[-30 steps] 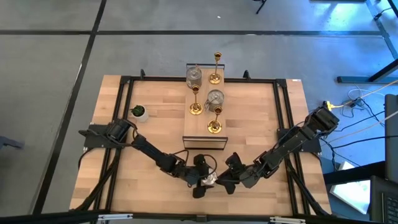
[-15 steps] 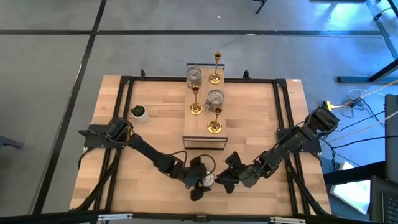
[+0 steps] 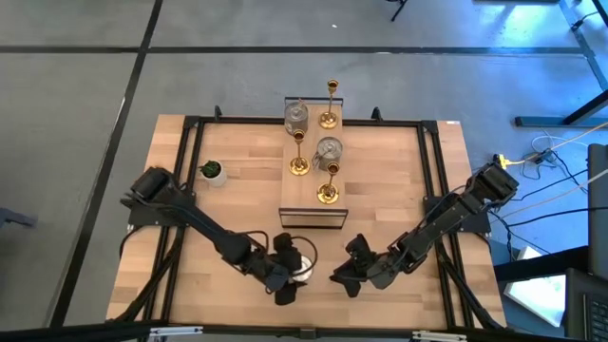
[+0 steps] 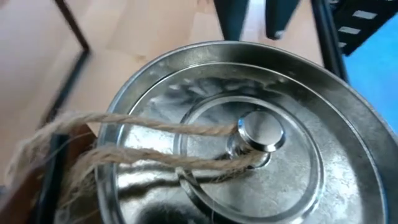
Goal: Pick & Place candle stick holders
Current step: Put the silver scented candle on the shelf
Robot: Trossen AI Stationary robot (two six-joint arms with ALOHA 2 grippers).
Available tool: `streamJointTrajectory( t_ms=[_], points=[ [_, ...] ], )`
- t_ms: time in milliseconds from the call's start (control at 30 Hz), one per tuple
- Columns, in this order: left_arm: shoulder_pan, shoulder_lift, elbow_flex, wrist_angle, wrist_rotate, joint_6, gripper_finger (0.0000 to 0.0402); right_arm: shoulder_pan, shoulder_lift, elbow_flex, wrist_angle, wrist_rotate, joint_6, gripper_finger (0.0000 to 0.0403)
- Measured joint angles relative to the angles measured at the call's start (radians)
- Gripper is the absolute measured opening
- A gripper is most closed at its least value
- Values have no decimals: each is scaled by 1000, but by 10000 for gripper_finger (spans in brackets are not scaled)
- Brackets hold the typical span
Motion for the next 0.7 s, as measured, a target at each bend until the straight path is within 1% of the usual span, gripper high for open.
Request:
streamJointTrajectory(
  t_ms=[133,333,600,700],
  points=[
    [3,-54,0,-42,-7,12,358,0,0,0,-12,-3,0,175],
    [2,-120,1,-189,-42,38,358,0,0,0,-28,-3,0,175],
    [2,-206,1,-262,-93,53,358,0,0,0,-37,-4,9,174],
    [7,-265,0,-290,-138,46,358,0,0,0,-40,-6,8,174]
  ],
)
